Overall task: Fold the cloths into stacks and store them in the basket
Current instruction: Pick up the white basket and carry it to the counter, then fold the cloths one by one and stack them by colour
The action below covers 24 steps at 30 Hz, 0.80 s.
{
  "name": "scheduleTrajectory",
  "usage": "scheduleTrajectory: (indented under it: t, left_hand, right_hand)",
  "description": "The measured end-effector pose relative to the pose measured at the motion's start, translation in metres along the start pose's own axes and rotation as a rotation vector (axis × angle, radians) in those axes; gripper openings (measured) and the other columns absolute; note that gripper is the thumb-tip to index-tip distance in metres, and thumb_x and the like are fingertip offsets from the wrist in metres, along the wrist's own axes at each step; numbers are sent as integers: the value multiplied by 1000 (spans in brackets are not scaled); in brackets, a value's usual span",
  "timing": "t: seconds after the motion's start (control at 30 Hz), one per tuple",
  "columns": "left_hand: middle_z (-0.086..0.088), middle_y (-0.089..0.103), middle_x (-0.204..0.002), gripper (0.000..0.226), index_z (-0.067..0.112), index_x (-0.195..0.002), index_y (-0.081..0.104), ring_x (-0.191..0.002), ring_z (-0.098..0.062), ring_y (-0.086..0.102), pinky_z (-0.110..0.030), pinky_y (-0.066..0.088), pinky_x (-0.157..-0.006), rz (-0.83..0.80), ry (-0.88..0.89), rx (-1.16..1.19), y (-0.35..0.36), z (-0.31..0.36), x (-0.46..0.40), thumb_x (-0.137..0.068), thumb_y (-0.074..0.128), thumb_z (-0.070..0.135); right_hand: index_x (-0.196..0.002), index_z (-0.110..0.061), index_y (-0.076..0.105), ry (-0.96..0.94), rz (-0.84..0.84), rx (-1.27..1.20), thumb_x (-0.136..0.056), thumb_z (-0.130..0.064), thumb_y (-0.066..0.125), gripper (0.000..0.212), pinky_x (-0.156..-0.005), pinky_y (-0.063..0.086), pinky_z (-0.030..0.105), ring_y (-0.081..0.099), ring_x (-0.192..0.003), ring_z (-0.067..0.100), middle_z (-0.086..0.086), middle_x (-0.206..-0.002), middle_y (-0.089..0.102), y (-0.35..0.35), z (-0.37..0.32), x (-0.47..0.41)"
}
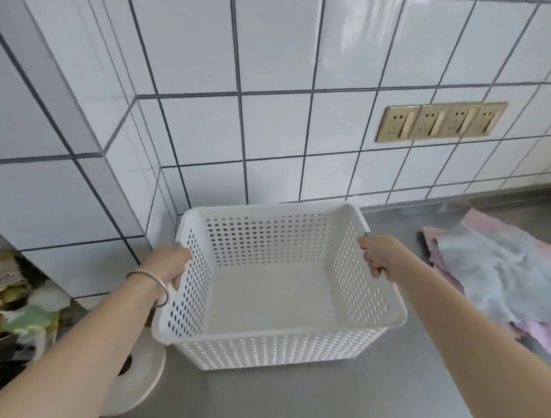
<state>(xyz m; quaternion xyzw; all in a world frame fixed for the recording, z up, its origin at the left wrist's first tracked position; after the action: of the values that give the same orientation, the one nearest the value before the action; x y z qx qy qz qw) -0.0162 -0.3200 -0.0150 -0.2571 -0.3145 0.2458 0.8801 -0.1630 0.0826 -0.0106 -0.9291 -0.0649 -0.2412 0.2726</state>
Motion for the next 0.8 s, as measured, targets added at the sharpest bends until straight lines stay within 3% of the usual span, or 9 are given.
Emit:
scheduleTrajectory:
  t: [0.1,0.2,0.3,0.37,0.47,0.63,0.8]
  left_hand:
    - [-11,42,-33,32,3,-56,44,-40,-24,40,-31,42,-57,87,-90,-59,-6,3,-15,-86,33,1]
    - [-10,43,-57,29,2,-65,47,-65,-27,47,-31,39,-64,243,-42,-108,-17,20,-24,-92,40,8]
    - [-25,55,-83,16,-4,-85,56,-83,-36,55,-38,42,-72,341,-32,-218,-24,33,-27,-90,43,4]
    - [-19,53,-82,19,4,-73,48,-76,-30,53,-33,41,-63,370,-14,-331,-24,42,-29,-88,38,-1]
    - [-6,39,-65,29,11,-60,34,-57,-18,38,-23,27,-48,438,0,-434,-26,46,-35,-87,34,-2]
    - [-10,41,-65,15,6,-72,40,-66,-28,46,-28,33,-54,521,29,-449,-26,47,-43,-85,36,-1]
    - [-18,56,-80,10,7,-80,43,-68,-29,50,-30,40,-57,542,20,-430,-24,49,-41,-84,38,-1]
  right_hand:
    - [-69,-16,40,-29,-128,-26,-97,-12,35,29,-35,21,14,23,-25,9,2,-54,26,17,-22,-28]
    - [-70,-15,40,-46,-178,-33,-96,-10,34,27,-34,21,14,25,-25,9,2,-54,28,25,-43,-55]
    - [-71,-13,40,-43,-226,-21,-97,-13,34,27,-36,23,17,26,-37,13,3,-54,29,34,-56,-74]
    - [-70,-12,39,-91,-270,42,-97,-8,32,29,-41,26,23,29,-44,15,4,-55,31,45,-63,-83]
    - [-63,-12,42,-130,-239,104,-97,-18,39,34,-46,33,28,39,-47,18,6,-56,41,48,-69,-98]
    - [-66,-12,45,-121,-249,84,-95,-20,42,30,-47,36,27,40,-47,18,6,-57,43,56,-75,-111]
    - [-83,-6,52,-117,-201,118,-93,-23,39,24,-64,40,36,44,-50,23,9,-53,45,59,-76,-121]
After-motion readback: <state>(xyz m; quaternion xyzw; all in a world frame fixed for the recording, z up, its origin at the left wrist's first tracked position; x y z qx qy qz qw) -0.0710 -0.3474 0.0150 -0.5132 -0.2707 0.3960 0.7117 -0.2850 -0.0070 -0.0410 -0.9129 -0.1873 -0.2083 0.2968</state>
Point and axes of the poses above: each hand's wrist, its own x-axis away from the middle knuckle, its own y-axis out of the palm, z = x × y, the point moved 10 cm from there along -x, towards the middle knuckle
